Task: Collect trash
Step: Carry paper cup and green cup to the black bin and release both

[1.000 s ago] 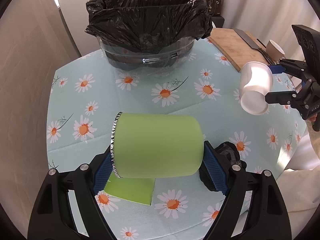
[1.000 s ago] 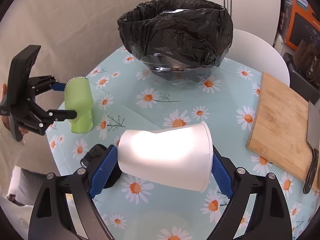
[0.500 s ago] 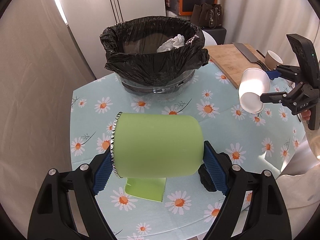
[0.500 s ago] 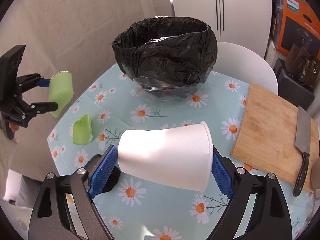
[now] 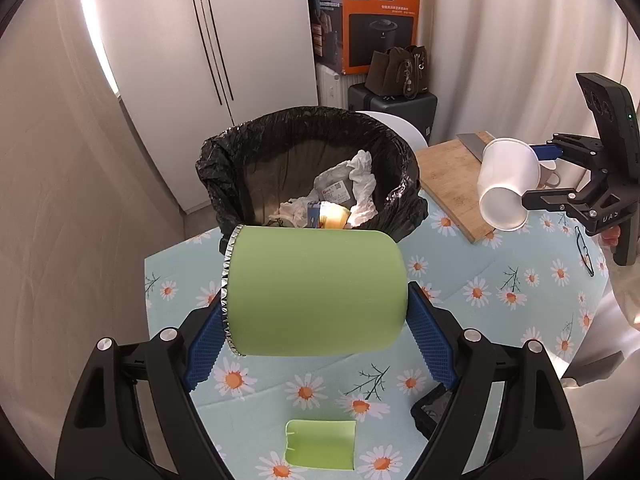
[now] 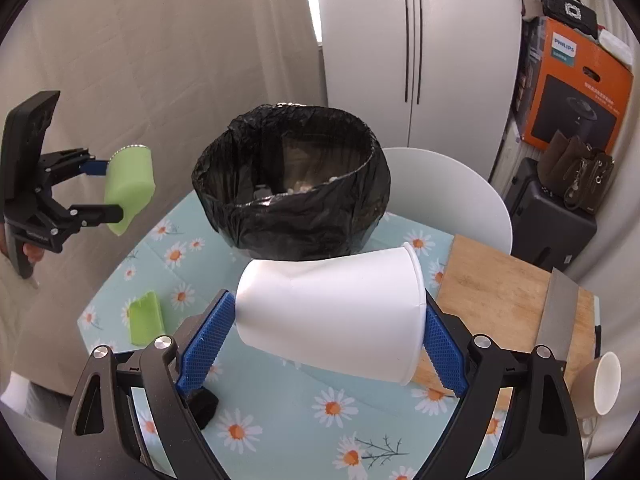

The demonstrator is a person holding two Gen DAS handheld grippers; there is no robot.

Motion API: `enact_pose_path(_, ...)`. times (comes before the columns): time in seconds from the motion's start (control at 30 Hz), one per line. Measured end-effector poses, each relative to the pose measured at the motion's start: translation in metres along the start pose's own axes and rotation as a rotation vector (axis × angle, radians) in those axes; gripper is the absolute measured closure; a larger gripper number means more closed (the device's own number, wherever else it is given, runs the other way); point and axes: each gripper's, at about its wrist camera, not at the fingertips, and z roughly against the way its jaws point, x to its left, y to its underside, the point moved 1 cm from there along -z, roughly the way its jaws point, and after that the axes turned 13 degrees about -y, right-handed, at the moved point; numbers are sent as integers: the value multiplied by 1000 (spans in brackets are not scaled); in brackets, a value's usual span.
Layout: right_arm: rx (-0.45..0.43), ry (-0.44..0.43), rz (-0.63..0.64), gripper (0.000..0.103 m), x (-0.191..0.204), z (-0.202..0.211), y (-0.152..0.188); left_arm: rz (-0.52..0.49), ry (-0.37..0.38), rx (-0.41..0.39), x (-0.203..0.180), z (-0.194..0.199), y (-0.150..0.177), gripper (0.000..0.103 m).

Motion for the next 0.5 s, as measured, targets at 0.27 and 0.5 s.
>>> enact_pose_path(0.27,-32,30,-12,19,-3,-11,-43,-59,50,-58,12,-24,-39,21)
enact_pose_path(0.5,-22,-11,4,19,-4,-37,-74,-80,133,-70,23,-49,-60,21)
